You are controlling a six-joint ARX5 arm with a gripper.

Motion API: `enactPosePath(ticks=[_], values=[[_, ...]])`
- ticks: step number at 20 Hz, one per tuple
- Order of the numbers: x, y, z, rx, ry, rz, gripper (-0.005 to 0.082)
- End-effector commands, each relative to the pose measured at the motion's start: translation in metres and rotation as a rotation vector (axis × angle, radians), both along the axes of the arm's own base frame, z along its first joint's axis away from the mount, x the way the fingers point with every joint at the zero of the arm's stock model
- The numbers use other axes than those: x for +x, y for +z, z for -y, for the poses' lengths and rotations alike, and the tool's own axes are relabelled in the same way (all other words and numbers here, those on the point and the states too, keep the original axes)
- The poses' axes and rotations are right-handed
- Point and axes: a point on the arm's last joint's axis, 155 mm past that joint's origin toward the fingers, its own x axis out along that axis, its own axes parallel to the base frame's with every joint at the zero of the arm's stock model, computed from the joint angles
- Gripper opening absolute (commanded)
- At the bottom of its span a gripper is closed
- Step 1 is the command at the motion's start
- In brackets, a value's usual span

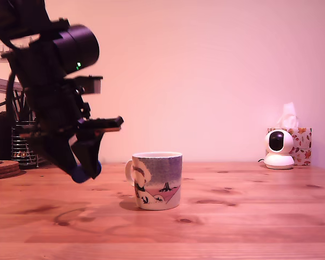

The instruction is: Pick up the coffee capsules on the table and drop them inside the coffee cup

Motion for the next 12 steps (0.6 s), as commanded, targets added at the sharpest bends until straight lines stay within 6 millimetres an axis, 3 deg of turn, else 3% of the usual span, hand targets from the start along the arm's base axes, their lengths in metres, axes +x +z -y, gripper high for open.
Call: enactPosePath(ticks=[1,12], values=[[-0.005,0.002,0.003,0.015,-0.047,0.015,0.0265],[-0.003,0.042,0.044,0.012,-0.268,0.2,0.0265]])
